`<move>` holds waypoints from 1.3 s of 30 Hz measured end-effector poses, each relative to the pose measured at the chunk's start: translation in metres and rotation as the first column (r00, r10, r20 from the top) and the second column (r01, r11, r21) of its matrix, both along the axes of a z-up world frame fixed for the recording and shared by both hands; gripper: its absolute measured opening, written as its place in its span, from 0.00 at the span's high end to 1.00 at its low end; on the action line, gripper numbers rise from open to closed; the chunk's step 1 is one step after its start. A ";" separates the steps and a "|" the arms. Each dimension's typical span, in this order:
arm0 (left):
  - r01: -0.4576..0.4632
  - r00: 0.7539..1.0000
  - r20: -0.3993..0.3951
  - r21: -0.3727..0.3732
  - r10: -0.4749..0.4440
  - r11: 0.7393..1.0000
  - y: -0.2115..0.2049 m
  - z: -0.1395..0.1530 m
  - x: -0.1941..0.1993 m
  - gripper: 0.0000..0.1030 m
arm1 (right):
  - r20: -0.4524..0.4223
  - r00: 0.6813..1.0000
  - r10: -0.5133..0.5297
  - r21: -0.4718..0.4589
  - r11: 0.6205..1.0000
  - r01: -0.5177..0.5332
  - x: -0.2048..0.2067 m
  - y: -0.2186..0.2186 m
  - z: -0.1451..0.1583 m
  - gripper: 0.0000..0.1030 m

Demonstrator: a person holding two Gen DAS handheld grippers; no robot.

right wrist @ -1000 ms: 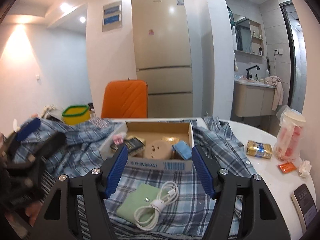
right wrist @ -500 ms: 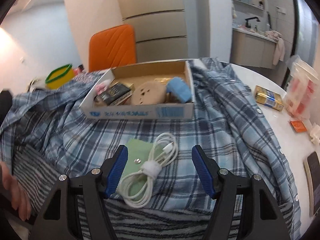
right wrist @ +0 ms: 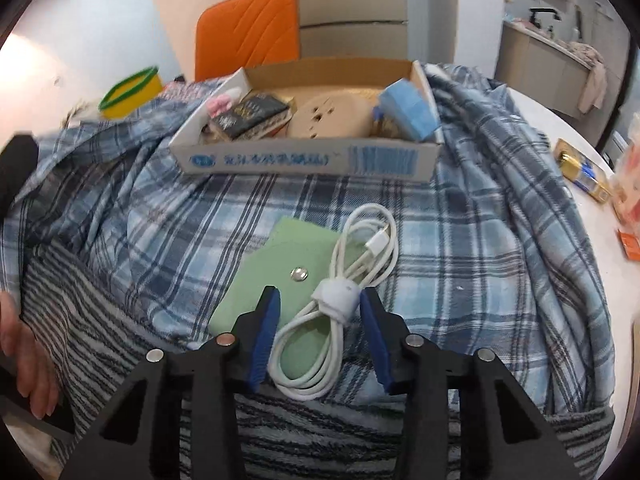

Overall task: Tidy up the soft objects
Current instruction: 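Grasp the white coiled cable with the right gripper and lift it, then grasp the green leather pouch with the left gripper while the right holds the cable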

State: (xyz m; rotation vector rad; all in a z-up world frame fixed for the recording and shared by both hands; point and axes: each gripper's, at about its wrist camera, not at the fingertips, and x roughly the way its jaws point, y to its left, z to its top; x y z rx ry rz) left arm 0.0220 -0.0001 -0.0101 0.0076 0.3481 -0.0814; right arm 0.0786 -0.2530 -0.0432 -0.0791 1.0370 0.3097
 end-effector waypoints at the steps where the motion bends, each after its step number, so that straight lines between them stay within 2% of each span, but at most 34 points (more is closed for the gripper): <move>1: 0.001 1.000 -0.006 -0.001 -0.001 1.000 0.000 0.000 0.001 0.01 | 0.001 1.000 -0.002 -0.005 1.000 0.002 0.000 0.000 0.000 0.63; 6: 0.004 1.000 -0.025 0.003 -0.004 1.000 0.000 -0.002 0.004 0.01 | 0.009 1.000 -0.001 0.026 1.000 0.001 -0.002 -0.003 0.001 0.76; 9: 0.003 1.000 -0.027 0.003 -0.003 1.000 0.000 -0.002 0.004 0.01 | 0.038 0.999 -0.006 0.045 0.999 0.004 -0.005 -0.006 0.006 0.77; 11: 0.005 1.000 -0.029 0.005 -0.005 1.000 0.000 -0.003 0.005 0.01 | 0.086 0.996 -0.019 0.066 0.998 0.014 -0.010 -0.009 0.014 0.77; 13: 0.009 0.999 -0.041 0.024 -0.009 1.000 -0.004 -0.003 0.007 0.01 | 0.174 0.984 -0.046 0.085 0.996 0.031 -0.017 -0.013 0.029 0.77; 14: 0.016 0.999 -0.047 0.035 -0.014 0.999 -0.007 -0.003 0.009 0.01 | 0.225 0.973 -0.058 0.082 0.996 0.040 -0.021 -0.015 0.037 0.77; 16: 0.022 0.999 -0.046 0.061 -0.019 0.998 -0.012 -0.002 0.008 0.01 | 0.374 0.922 -0.098 0.055 0.995 0.083 -0.032 -0.022 0.056 0.77; 19: 0.004 0.999 -0.041 0.080 -0.001 0.997 -0.017 0.004 0.006 0.01 | 0.540 0.826 -0.164 0.038 0.985 0.171 -0.047 -0.031 0.074 0.77; 20: 0.004 0.998 -0.055 0.073 0.000 0.997 -0.018 0.005 0.007 0.01 | 0.558 0.811 -0.176 0.047 0.982 0.181 -0.049 -0.033 0.077 0.77; 24: -0.016 0.986 -0.167 0.020 0.019 1.000 -0.024 0.002 0.023 0.01 | 0.562 0.803 -0.199 0.077 0.979 0.189 -0.051 -0.035 0.079 0.77; 26: 0.006 0.971 -0.239 -0.001 -0.006 1.000 -0.031 -0.001 0.031 0.01 | 0.579 0.789 -0.204 0.090 0.978 0.187 -0.053 -0.036 0.083 0.77; 29: -0.002 0.941 -0.340 0.005 0.004 1.000 -0.046 -0.010 0.044 0.01 | 0.600 0.770 -0.218 0.107 0.976 0.192 -0.060 -0.041 0.086 0.77; 30: 0.005 0.928 -0.372 0.004 -0.003 1.000 -0.050 -0.015 0.048 0.04 | 0.604 0.764 -0.229 0.115 0.973 0.202 -0.060 -0.044 0.086 0.77; 32: 0.020 0.895 -0.446 0.011 -0.013 1.000 -0.061 -0.026 0.056 0.07 | 0.598 0.762 -0.248 0.128 0.968 0.214 -0.061 -0.048 0.088 0.77; 36: 0.059 0.811 -0.582 0.000 -0.048 0.998 -0.079 -0.052 0.068 0.09 | 0.559 0.774 -0.299 0.167 0.954 0.247 -0.055 -0.060 0.089 0.77; 39: 0.086 0.777 -0.626 0.007 -0.062 0.996 -0.090 -0.063 0.069 0.09 | 0.533 0.774 -0.341 0.197 0.940 0.278 -0.051 -0.070 0.089 0.77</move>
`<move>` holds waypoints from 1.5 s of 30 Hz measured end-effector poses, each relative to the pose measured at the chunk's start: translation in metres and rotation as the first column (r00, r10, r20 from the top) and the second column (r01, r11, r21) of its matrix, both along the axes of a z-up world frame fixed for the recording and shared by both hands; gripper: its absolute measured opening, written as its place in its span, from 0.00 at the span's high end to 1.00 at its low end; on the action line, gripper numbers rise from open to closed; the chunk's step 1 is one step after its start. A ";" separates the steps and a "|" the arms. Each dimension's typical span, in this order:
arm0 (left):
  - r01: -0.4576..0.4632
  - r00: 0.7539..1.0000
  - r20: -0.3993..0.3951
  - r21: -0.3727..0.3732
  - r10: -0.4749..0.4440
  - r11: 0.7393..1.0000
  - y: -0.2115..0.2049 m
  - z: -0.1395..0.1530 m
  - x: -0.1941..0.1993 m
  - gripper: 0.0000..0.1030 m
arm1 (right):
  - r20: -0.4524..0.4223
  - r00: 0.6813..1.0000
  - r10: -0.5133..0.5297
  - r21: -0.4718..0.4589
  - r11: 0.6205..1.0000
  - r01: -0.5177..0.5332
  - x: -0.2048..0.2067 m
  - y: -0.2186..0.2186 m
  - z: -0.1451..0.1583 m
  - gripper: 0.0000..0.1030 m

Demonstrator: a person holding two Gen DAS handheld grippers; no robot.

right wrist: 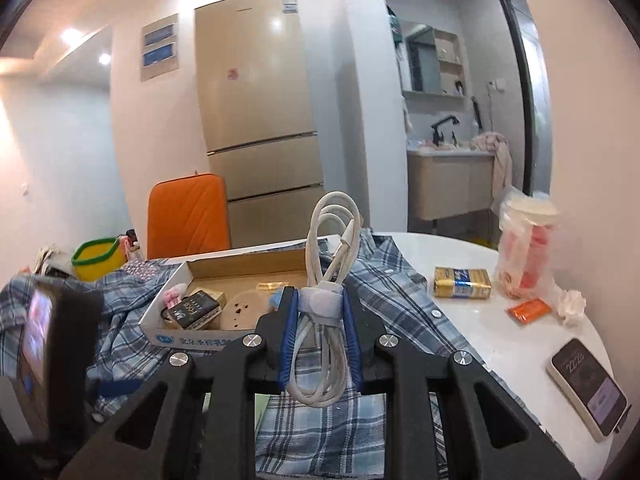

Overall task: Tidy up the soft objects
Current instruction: 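Grasp the green leather pouch with the left gripper while the right holds the cable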

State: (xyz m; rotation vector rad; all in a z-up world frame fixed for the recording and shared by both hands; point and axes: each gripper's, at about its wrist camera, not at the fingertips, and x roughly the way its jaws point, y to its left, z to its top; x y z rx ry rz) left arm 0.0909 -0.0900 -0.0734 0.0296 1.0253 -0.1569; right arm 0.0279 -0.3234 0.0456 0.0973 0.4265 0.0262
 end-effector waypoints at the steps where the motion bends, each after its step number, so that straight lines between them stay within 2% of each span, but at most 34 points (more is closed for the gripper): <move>1: 0.013 1.000 -0.009 0.008 -0.013 1.000 -0.004 -0.002 -0.001 0.09 | -0.005 1.000 -0.004 0.017 1.000 0.004 0.001 -0.004 0.000 0.77; 4: 0.043 0.999 -0.031 0.026 -0.042 0.999 -0.014 -0.008 -0.002 0.10 | -0.014 1.000 -0.008 0.042 0.999 0.008 0.002 -0.010 0.000 0.77; 6: 0.060 0.997 -0.055 0.023 -0.059 0.998 -0.018 -0.012 -0.002 0.16 | -0.020 1.000 0.005 0.037 0.999 -0.004 0.003 -0.008 -0.001 0.77; 9: 0.081 0.992 -0.098 0.007 -0.080 0.997 -0.020 -0.021 0.001 0.18 | -0.012 1.000 0.012 0.009 1.000 -0.012 0.001 -0.002 -0.001 0.77; 12: 0.089 0.992 -0.094 -0.006 -0.089 0.996 -0.021 -0.020 0.000 0.19 | 0.004 1.000 0.025 -0.028 0.999 -0.025 -0.002 0.006 -0.001 0.77; 17: 0.136 0.988 -0.070 0.016 -0.135 0.991 -0.029 -0.018 -0.007 0.19 | 0.024 0.999 0.039 -0.084 0.996 -0.037 -0.006 0.017 -0.001 0.77; 20: 0.135 0.989 -0.069 0.035 -0.132 0.990 -0.030 -0.020 -0.006 0.19 | 0.028 0.999 0.044 -0.098 0.994 -0.041 -0.007 0.020 -0.002 0.77; 21: 0.131 0.989 -0.072 0.028 -0.128 0.991 -0.029 -0.020 -0.005 0.30 | 0.028 0.999 0.045 -0.098 0.994 -0.042 -0.007 0.020 -0.002 0.77; 23: 0.132 0.989 -0.068 0.028 -0.130 0.991 -0.028 -0.020 -0.005 0.32 | 0.024 0.999 0.045 -0.099 0.994 -0.043 -0.006 0.020 -0.003 0.77; 27: 0.139 0.990 0.002 0.032 -0.139 0.990 -0.026 -0.008 -0.012 0.32 | 0.005 0.999 0.053 -0.087 0.995 -0.052 -0.004 0.019 -0.004 0.77; 33: 0.125 0.976 0.177 0.013 -0.126 0.992 -0.011 0.022 -0.032 0.33 | 0.038 0.997 0.069 -0.074 0.995 -0.066 -0.007 0.017 -0.002 0.77; 36: 0.105 0.952 0.288 0.005 -0.102 0.994 0.002 0.037 -0.044 0.33 | 0.053 0.994 0.095 -0.066 0.994 -0.092 -0.010 0.018 -0.001 0.77; 39: 0.099 0.908 0.412 -0.028 -0.079 0.995 0.015 0.054 -0.060 0.33 | 0.070 0.989 0.130 -0.064 0.990 -0.125 -0.014 0.022 -0.001 0.77; 40: 0.090 0.888 0.455 -0.038 -0.063 0.995 0.021 0.059 -0.065 0.33 | 0.075 0.986 0.149 -0.058 0.988 -0.145 -0.015 0.024 0.000 0.77; 43: 0.030 0.806 0.592 -0.070 0.017 0.997 0.038 0.076 -0.081 0.33 | 0.095 0.979 0.183 -0.049 0.983 -0.179 -0.020 0.026 0.001 0.77; 45: 0.016 0.756 0.653 -0.090 0.046 0.996 0.044 0.083 -0.089 0.33 | 0.115 0.975 0.190 -0.061 0.981 -0.183 -0.023 0.028 0.001 0.77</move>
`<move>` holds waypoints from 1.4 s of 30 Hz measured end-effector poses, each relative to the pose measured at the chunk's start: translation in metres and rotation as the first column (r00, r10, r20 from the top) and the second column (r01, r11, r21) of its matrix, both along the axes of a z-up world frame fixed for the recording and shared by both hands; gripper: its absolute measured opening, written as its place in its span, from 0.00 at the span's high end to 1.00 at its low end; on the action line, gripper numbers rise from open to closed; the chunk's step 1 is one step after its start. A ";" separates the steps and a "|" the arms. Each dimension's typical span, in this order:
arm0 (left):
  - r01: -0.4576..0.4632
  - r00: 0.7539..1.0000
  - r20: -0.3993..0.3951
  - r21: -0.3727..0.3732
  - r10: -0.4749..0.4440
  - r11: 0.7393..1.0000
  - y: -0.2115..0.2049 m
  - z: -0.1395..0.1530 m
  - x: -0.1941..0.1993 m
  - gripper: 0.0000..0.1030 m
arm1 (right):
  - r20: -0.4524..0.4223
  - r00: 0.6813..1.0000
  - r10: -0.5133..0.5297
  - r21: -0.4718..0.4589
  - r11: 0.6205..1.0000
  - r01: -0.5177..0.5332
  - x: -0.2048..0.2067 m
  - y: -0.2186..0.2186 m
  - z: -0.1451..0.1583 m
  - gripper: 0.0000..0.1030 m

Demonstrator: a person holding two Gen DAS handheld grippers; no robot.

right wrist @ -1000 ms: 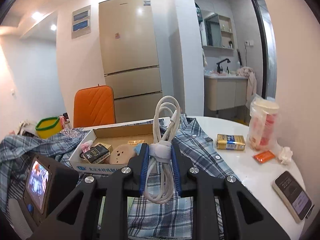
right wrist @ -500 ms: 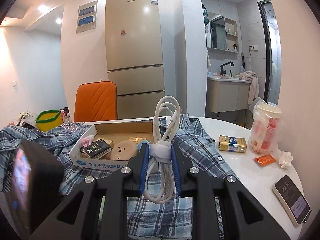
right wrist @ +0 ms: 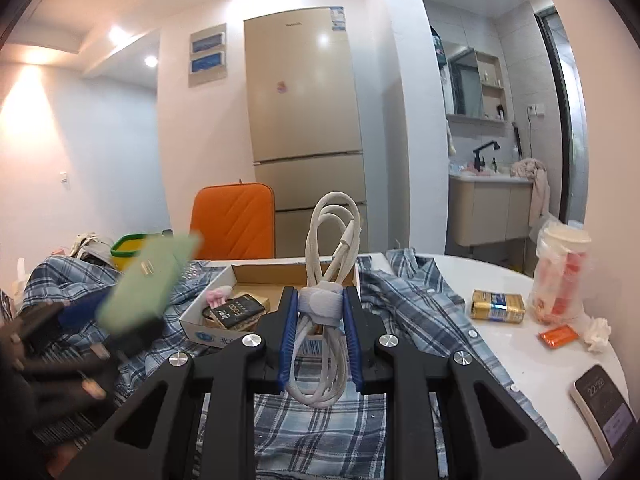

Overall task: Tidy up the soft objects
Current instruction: 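Grasp the green leather pouch with the left gripper while the right holds the cable, then carry the green pouch and white cable over the cardboard box with both grippers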

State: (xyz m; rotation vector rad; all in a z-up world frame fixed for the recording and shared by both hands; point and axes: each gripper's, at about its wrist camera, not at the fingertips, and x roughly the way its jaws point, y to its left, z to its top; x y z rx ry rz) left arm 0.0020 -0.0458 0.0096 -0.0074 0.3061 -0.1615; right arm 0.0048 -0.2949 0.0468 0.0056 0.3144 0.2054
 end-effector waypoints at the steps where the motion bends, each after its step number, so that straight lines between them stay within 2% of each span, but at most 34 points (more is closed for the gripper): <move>1: -0.016 0.999 0.042 -0.001 0.016 1.000 0.002 0.002 -0.005 0.33 | 0.012 1.000 0.007 0.001 1.000 -0.007 -0.002 0.001 0.000 0.77; 4: -0.025 0.991 0.129 -0.006 0.025 1.000 0.006 0.007 -0.018 0.33 | 0.046 0.999 0.020 -0.004 1.000 -0.020 -0.008 0.003 0.001 0.77; 7: -0.040 0.983 0.180 -0.003 0.040 0.999 0.007 0.009 -0.026 0.33 | 0.058 0.998 0.032 -0.002 0.999 -0.032 -0.010 0.003 0.002 0.77; 9: -0.076 0.969 0.235 -0.001 0.074 0.997 0.009 0.014 -0.038 0.33 | 0.059 0.998 0.029 0.006 1.000 -0.029 -0.009 0.001 0.003 0.77; 14: -0.087 0.942 0.329 0.026 0.073 0.996 0.008 0.023 -0.054 0.33 | 0.085 0.996 0.024 0.001 1.000 -0.024 -0.011 0.003 0.012 0.77; 20: -0.075 0.915 0.399 0.013 0.064 0.997 0.015 0.040 -0.044 0.33 | 0.130 0.991 -0.002 -0.002 1.000 0.002 -0.006 0.011 0.035 0.77; 24: -0.060 0.894 0.445 0.010 0.049 0.998 0.017 0.046 -0.026 0.33 | 0.206 0.978 -0.013 -0.015 1.000 0.016 0.007 0.021 0.050 0.77; 28: -0.065 0.883 0.466 -0.004 0.059 0.998 0.021 0.045 0.002 0.33 | 0.277 0.960 -0.030 0.013 1.000 0.028 0.023 0.030 0.059 0.77; 31: -0.068 0.878 0.474 -0.027 0.073 0.997 0.030 0.043 0.021 0.33 | 0.317 0.945 -0.078 0.091 0.994 0.051 0.035 0.028 0.058 0.77; 35: -0.080 0.887 0.454 -0.037 0.088 0.996 0.035 0.038 0.047 0.33 | 0.294 0.949 -0.116 0.133 0.988 0.080 0.059 0.029 0.050 0.77; 39: -0.102 0.894 0.437 -0.008 0.095 0.995 0.033 0.017 0.065 0.33 | 0.280 0.950 -0.136 0.105 0.988 0.111 0.073 0.035 0.027 0.77; 42: -0.098 0.922 0.374 -0.030 0.102 0.995 0.038 0.002 0.077 0.33 | 0.241 0.962 -0.127 0.067 0.991 0.114 0.083 0.038 0.009 0.77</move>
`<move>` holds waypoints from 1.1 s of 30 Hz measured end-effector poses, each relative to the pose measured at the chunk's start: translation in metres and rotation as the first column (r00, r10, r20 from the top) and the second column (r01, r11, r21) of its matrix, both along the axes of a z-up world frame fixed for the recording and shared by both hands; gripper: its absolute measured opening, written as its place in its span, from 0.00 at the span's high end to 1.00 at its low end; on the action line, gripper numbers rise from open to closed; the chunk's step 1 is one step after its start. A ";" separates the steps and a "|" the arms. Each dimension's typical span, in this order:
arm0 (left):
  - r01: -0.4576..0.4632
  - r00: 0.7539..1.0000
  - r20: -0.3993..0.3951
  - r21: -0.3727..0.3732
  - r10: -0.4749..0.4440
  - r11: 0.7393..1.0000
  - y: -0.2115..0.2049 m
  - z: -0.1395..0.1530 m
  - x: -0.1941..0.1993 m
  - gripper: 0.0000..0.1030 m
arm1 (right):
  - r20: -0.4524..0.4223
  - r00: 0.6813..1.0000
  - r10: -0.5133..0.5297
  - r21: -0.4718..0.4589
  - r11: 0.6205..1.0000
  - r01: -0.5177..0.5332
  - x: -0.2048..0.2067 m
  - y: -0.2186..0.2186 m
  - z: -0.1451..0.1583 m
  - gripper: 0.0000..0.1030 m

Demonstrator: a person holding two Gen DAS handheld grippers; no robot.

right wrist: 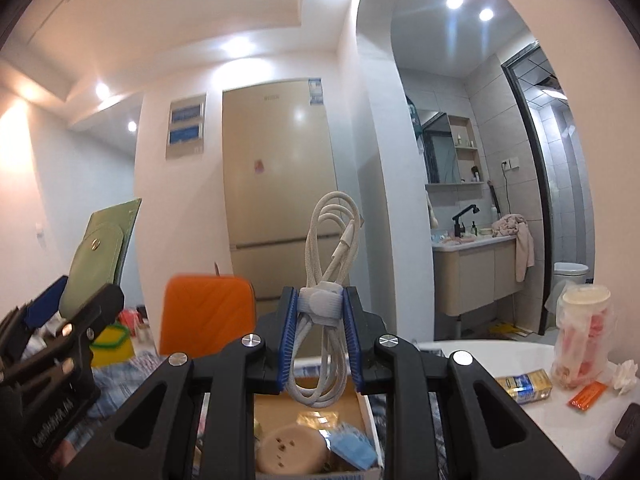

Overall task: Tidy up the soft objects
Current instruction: 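Carry the green pouch and white cable over the cardboard box with both grippers, then lower the cable into the box with the right gripper while the left drops the pouch in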

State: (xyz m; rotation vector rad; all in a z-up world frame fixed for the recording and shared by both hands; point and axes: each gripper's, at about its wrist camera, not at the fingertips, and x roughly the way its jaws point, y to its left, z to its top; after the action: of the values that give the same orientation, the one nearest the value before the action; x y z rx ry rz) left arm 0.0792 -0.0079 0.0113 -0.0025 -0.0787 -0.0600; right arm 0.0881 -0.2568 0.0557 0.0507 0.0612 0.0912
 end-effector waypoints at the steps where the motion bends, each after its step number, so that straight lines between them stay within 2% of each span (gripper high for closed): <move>1: -0.006 1.000 -0.013 0.003 0.006 1.000 0.000 -0.005 0.001 0.33 | -0.018 1.000 0.002 -0.003 1.000 -0.003 0.003 0.000 -0.004 0.77; 6: -0.015 0.999 -0.036 0.013 0.015 1.000 -0.003 -0.013 0.002 0.33 | -0.074 0.997 0.014 -0.022 1.000 -0.015 0.014 -0.002 -0.014 0.77; 11: -0.007 0.993 -0.117 0.002 0.007 1.000 -0.002 -0.016 0.017 0.32 | -0.208 0.976 0.072 -0.031 0.996 -0.080 0.038 0.003 -0.029 0.77; 16: 0.022 0.984 -0.175 -0.012 -0.024 1.000 0.000 -0.019 0.027 0.32 | -0.390 0.909 0.147 -0.060 0.981 -0.184 0.073 0.018 -0.050 0.77; 19: 0.018 0.976 -0.215 -0.013 -0.021 1.000 0.000 -0.022 0.034 0.32 | -0.472 0.868 0.153 -0.057 0.978 -0.203 0.087 0.021 -0.064 0.77; 23: 0.014 0.974 -0.224 -0.010 -0.016 1.000 -0.001 -0.023 0.034 0.32 | -0.563 0.817 0.125 -0.056 0.980 -0.189 0.102 0.022 -0.083 0.77; 28: 0.016 0.971 -0.239 -0.003 -0.016 1.000 -0.002 -0.024 0.036 0.32 | -0.606 0.787 0.118 -0.038 0.984 -0.177 0.111 0.018 -0.090 0.77; 31: 0.015 0.964 -0.266 -0.009 -0.017 1.000 -0.001 -0.025 0.043 0.32 | -0.594 0.796 0.113 -0.041 0.985 -0.170 0.109 0.016 -0.088 0.77; 33: 0.007 0.956 -0.293 -0.008 -0.009 1.000 0.000 -0.027 0.048 0.32 | -0.570 0.815 0.105 -0.044 0.986 -0.158 0.104 0.015 -0.083 0.77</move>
State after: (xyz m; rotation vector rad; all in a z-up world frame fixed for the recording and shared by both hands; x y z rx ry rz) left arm 0.1273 -0.0081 -0.0155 -0.0181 0.2188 -0.0672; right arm 0.1921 -0.2420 -0.0268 -0.0185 0.6713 0.2111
